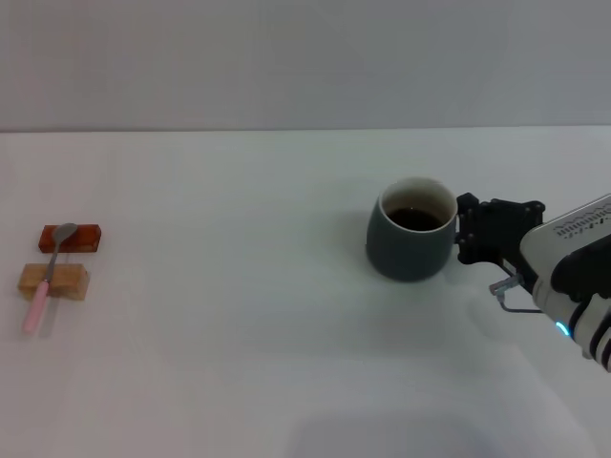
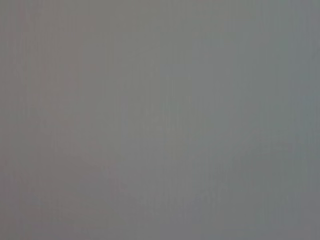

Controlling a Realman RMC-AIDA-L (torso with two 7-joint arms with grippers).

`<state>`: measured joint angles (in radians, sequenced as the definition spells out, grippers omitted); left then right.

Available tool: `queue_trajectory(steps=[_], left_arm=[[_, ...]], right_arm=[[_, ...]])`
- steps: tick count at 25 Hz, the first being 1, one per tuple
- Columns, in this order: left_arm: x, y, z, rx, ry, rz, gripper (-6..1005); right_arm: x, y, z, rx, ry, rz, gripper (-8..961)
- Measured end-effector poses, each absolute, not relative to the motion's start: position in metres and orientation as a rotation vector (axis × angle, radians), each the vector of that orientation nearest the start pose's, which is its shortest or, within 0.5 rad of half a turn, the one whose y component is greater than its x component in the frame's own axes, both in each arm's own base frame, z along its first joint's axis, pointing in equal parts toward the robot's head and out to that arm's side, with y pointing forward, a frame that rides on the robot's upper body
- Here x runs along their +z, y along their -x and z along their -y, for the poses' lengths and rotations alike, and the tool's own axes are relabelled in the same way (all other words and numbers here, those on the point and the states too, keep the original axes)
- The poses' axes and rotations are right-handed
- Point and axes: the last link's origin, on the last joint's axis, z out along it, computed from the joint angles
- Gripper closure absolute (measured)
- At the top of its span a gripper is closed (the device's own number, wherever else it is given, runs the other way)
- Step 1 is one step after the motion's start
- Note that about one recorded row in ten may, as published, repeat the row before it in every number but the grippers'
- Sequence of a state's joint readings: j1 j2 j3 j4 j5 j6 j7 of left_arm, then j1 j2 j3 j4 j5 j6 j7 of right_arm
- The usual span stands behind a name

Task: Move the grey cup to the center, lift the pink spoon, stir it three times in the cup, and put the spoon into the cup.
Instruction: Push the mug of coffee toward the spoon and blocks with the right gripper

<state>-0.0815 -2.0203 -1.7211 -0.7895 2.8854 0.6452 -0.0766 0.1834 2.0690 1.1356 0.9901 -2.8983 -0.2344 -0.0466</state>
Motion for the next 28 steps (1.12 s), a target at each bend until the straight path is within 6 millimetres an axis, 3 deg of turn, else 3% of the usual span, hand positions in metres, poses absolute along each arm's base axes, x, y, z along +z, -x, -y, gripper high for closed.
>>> queue_trajectory(steps=[28], left_arm=[[0.115,0.391,-0.31,-0.491,1.216,0.655,208]], right_arm=[[-0.112,-0.193,-0.336,0.453,2.211,-0.475,954]])
